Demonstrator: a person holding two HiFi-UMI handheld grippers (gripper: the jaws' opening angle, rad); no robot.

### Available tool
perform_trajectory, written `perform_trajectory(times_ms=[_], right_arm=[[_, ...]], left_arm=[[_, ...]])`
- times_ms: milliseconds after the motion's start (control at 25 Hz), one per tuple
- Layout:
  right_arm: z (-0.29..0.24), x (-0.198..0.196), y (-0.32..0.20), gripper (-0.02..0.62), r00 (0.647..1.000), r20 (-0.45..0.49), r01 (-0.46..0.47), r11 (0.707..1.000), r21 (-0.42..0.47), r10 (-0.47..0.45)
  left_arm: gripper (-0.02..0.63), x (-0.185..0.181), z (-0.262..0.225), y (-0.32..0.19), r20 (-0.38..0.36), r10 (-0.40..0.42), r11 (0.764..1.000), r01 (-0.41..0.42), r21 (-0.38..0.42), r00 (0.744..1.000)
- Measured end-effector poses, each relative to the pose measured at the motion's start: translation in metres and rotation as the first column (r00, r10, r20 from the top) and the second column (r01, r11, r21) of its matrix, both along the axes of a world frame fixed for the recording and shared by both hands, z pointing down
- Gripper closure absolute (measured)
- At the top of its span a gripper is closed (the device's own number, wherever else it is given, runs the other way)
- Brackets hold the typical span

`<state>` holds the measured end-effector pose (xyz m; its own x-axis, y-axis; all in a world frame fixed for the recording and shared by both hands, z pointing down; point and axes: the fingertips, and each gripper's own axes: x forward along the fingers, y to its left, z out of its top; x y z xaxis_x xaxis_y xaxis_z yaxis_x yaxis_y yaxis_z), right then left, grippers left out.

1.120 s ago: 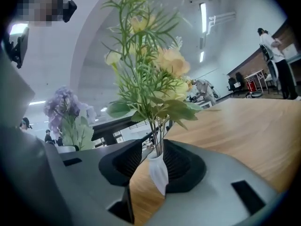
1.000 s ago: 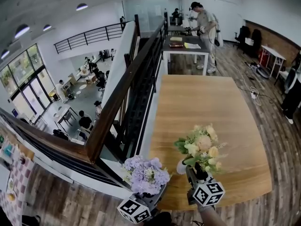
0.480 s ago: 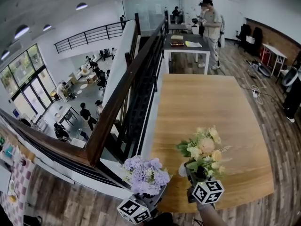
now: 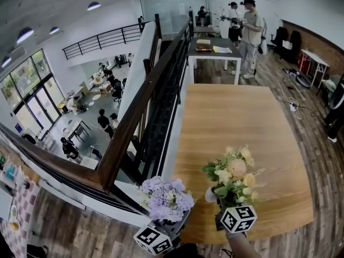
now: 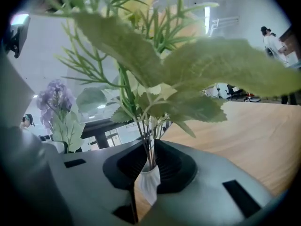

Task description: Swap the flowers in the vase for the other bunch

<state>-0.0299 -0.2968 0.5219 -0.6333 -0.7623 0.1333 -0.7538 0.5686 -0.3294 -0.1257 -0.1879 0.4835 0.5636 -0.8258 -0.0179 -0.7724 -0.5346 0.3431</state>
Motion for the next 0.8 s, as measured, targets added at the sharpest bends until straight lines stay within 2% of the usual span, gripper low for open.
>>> perform_trajectory(times_ms=[800], right_arm=[[-0.036,0.006,0.002,0.543,0.998,0.026,0.057,0.995,0.084,-0.059]], left_arm=[[0.549,-0.009,-0.016,-0.009,0.025,-0.037,0.998,0.036,0.042,0.999]])
